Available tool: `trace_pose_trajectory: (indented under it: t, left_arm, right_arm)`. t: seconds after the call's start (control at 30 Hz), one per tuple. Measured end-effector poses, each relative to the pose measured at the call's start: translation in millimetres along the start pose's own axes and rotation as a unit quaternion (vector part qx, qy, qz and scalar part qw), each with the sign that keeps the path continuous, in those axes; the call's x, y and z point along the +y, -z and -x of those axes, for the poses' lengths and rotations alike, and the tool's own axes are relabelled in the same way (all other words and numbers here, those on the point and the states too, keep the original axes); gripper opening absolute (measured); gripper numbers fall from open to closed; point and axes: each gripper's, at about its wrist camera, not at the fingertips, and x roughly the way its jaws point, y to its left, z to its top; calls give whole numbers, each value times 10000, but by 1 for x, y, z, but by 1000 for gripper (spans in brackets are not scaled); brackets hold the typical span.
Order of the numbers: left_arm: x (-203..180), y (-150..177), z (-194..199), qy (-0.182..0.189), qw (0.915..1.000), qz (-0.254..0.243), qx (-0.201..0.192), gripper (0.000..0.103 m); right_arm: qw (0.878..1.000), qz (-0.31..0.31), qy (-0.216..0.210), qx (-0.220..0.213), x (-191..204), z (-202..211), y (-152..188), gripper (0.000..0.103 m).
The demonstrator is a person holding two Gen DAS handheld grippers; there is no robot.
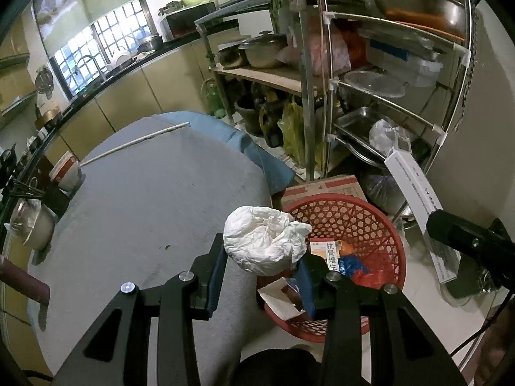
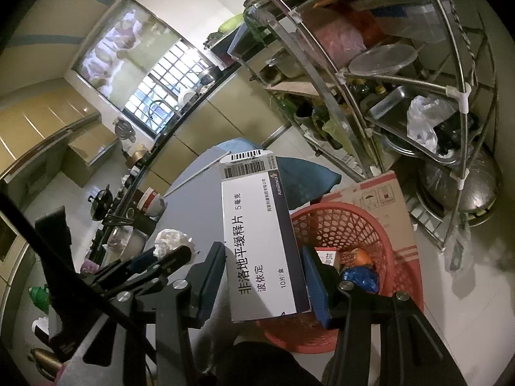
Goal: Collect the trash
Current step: 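Lower the white box and tissue into the red basket, opening both tools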
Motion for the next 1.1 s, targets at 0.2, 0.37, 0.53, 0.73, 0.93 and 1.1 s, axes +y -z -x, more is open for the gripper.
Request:
trace_pose_trajectory:
  t: [0.2,0.37,0.53,0.73,0.93,1.1]
  left_arm:
    - [-2,0,-13,24,9999,-30,110,42]
    - [-3,1,-22,57,9998,-27,208,42]
    - [-4,3,-29,107,9995,-16,286,42]
    - [-6,7,-43,387,9982,-32,460,42]
    - [-9,10,-60,895,9936,-13,687,42]
    - [-14,12,-68,1223,9893,4,798,47]
  right_arm:
    - [9999,-69,42,83,-4,-7,3,52]
    - [9998,-123,66,152,-8,-12,4,52]
    - [9996,-158,72,231,-10,-18,6,51]
    - [9991,-244,100,333,-16,-26,9,52]
    - [9976,-441,260,471,-33,-36,13,52]
    - [9949,-718,426,574,-52,-43,17,54]
